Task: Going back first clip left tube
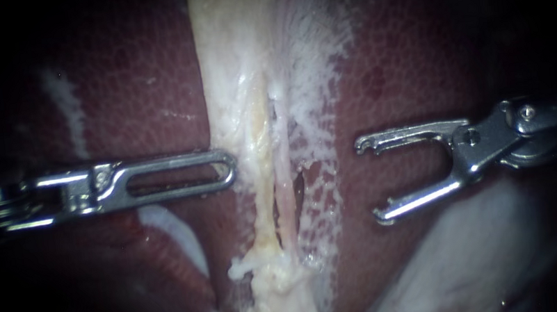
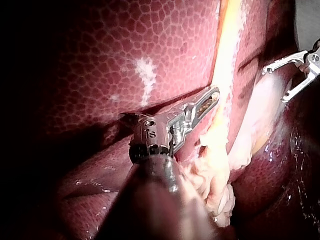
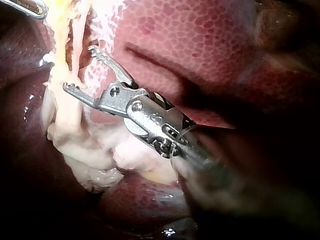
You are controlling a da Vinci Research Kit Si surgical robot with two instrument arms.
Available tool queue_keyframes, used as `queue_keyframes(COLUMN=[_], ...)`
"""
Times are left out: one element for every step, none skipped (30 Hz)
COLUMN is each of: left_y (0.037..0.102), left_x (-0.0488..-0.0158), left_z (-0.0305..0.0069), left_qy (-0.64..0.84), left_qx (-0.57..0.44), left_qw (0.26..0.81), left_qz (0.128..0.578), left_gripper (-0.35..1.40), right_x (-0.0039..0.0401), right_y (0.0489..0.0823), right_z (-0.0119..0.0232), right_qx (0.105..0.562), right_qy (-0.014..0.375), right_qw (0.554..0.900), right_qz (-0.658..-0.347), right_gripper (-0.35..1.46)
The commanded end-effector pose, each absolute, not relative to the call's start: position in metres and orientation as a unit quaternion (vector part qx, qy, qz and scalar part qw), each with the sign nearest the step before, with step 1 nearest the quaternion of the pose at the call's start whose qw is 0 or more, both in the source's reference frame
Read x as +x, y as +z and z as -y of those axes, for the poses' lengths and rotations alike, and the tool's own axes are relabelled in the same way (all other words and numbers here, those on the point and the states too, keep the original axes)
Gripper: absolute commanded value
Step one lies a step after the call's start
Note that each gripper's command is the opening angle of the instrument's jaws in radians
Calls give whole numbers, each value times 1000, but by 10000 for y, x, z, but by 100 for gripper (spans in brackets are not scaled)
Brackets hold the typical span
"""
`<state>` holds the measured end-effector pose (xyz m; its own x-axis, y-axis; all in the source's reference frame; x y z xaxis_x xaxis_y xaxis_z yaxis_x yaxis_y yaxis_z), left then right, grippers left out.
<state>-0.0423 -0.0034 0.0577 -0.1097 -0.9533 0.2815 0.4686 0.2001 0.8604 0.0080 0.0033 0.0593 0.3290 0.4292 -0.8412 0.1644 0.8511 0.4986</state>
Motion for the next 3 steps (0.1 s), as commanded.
queue_keyframes(left_y=[576, 576, 577], left_x=[-423, -423, -423], left_z=[33, 33, 33], left_qy=[-578, -578, -578], left_qx=[258, 258, 258], left_qw=[615, 615, 615], left_qz=[470, 470, 470], left_gripper=[-35, -35, -35], right_x=[80, 80, 80], right_y=[593, 593, 593], right_z=[-33, -33, -33], right_qx=[259, 259, 259], right_qy=[86, 86, 86], right_qw=[773, 773, 773], right_qz=[-573, -573, -573], right_gripper=[60, 60, 60])
